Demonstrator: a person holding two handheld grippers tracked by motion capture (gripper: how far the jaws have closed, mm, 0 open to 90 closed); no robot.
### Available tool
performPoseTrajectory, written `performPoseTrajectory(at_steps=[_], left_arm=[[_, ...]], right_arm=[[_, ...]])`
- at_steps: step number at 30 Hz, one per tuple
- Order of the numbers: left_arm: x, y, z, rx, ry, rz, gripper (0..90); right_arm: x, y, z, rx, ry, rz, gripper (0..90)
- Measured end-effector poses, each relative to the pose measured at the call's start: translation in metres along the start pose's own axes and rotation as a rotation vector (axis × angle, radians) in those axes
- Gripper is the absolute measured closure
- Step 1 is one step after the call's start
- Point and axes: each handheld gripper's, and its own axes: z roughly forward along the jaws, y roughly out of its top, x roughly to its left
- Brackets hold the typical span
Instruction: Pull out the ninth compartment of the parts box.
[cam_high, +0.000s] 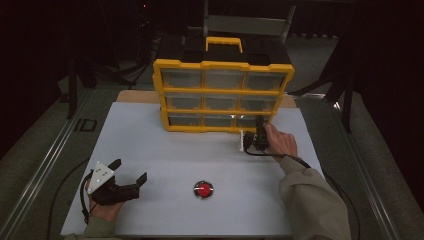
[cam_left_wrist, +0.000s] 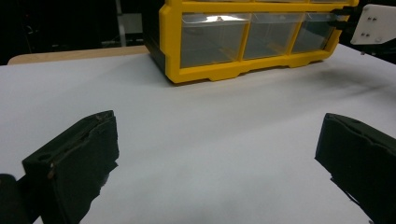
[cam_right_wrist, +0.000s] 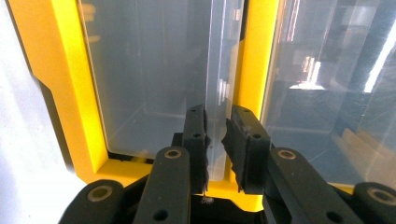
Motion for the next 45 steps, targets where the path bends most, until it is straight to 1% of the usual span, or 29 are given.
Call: performPoseTrajectory(at_steps=[1, 6, 8, 16, 17, 18, 21, 31, 32, 34, 36, 38, 39, 40, 45], left_arm=[[0.000, 0.000, 0.000, 0.000, 0.000, 0.000, 0.1], [0.000, 0.000, 0.000, 0.001, 0.001, 0.000, 0.1], [0.000, 0.000, 0.000, 0.000, 0.001, -0.001, 0.1], [0.000, 0.000, 0.000, 0.000, 0.002, 0.000, 0.1], [0.000, 0.000, 0.000, 0.001, 0.002, 0.000, 0.1], [0.000, 0.000, 0.000, 0.001, 0.002, 0.000, 0.1], [0.000, 0.000, 0.000, 0.002, 0.002, 0.001, 0.1], [0.000, 0.000, 0.000, 0.004, 0.002, 0.001, 0.1], [0.000, 0.000, 0.000, 0.004, 0.002, 0.001, 0.1], [0.000, 0.000, 0.000, 0.004, 0.003, 0.000, 0.1], [0.000, 0.000, 0.000, 0.003, 0.003, 0.000, 0.1], [0.000, 0.000, 0.000, 0.004, 0.003, 0.000, 0.1], [0.000, 0.000, 0.000, 0.004, 0.002, -0.001, 0.1], [0.000, 0.000, 0.000, 0.004, 0.002, -0.001, 0.1], [0.000, 0.000, 0.000, 0.003, 0.002, 0.000, 0.1]], right_arm=[[-0.001, 0.000, 0.000, 0.001, 0.006, 0.001, 77.4], [-0.002, -0.001, -0.001, 0.000, 0.006, -0.003, 77.7], [-0.002, -0.001, -0.003, 0.000, 0.010, 0.005, 77.7], [-0.004, -0.002, -0.007, -0.005, 0.023, -0.001, 77.9], [-0.003, -0.002, -0.008, -0.008, 0.022, 0.007, 77.9], [-0.004, -0.003, -0.009, -0.006, 0.024, -0.006, 77.9], [-0.004, -0.003, -0.011, -0.011, 0.026, -0.008, 77.9], [-0.005, -0.005, -0.020, -0.015, 0.047, 0.001, 77.9], [-0.005, -0.005, -0.021, -0.015, 0.047, -0.005, 77.8], [-0.005, -0.005, -0.023, -0.018, 0.050, 0.003, 77.8], [-0.006, -0.006, -0.024, -0.016, 0.056, -0.007, 77.9], [-0.005, -0.006, -0.026, -0.017, 0.058, -0.001, 77.9], [-0.006, -0.006, -0.027, -0.017, 0.061, -0.013, 77.9], [-0.006, -0.006, -0.028, -0.018, 0.062, -0.015, 77.8], [-0.007, -0.006, -0.033, -0.016, 0.072, -0.015, 77.8]])
